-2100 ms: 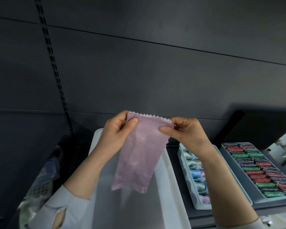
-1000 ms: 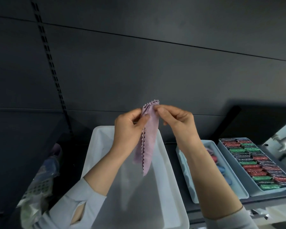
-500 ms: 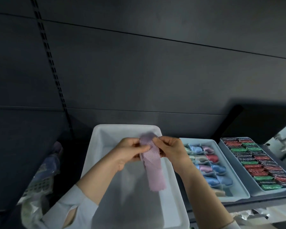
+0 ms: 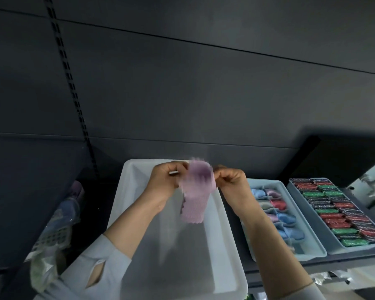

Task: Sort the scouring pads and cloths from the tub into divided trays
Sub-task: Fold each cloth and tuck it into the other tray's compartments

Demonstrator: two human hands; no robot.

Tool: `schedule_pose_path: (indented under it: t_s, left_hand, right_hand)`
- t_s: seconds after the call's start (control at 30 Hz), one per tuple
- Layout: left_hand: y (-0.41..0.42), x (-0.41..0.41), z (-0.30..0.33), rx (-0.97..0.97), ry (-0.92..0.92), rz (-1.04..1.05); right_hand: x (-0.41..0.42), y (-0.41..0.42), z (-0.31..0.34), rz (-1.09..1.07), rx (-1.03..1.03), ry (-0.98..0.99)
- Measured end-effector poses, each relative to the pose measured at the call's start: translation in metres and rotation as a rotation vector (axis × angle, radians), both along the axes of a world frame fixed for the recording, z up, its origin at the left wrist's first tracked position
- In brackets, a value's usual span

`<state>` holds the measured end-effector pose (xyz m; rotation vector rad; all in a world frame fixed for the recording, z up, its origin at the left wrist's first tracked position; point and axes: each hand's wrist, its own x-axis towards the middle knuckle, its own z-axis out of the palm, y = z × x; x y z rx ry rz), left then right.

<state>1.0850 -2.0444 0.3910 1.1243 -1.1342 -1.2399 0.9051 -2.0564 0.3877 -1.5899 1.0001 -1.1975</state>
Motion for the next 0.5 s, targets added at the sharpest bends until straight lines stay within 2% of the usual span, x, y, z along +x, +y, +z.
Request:
schedule_pose_path:
  t_s: [0.1, 0.2, 0.4, 0.5]
  left_hand:
    - [-0.003, 0.000, 0.004, -0.084, 0.038, -0.010]
    - [-0.003, 0.000, 0.007, -0.110, 0.049, -0.045]
    - [0.001, 0.000, 0.009, 0.157, 0.033, -0.228]
    - [0.006, -0.004, 0.003, 0.196, 0.015, -0.324]
  right_hand:
    - [-0.001, -0.001, 0.007, -0.021, -0.026, 0.052]
    - [-0.001, -0.001, 0.012, -0.047, -0.014, 0.016]
    - [-0.003, -0.007, 0.018, -0.114, -0.061, -0.035]
    - [-0.005, -0.010, 0.017, -0.174, -0.085, -0.064]
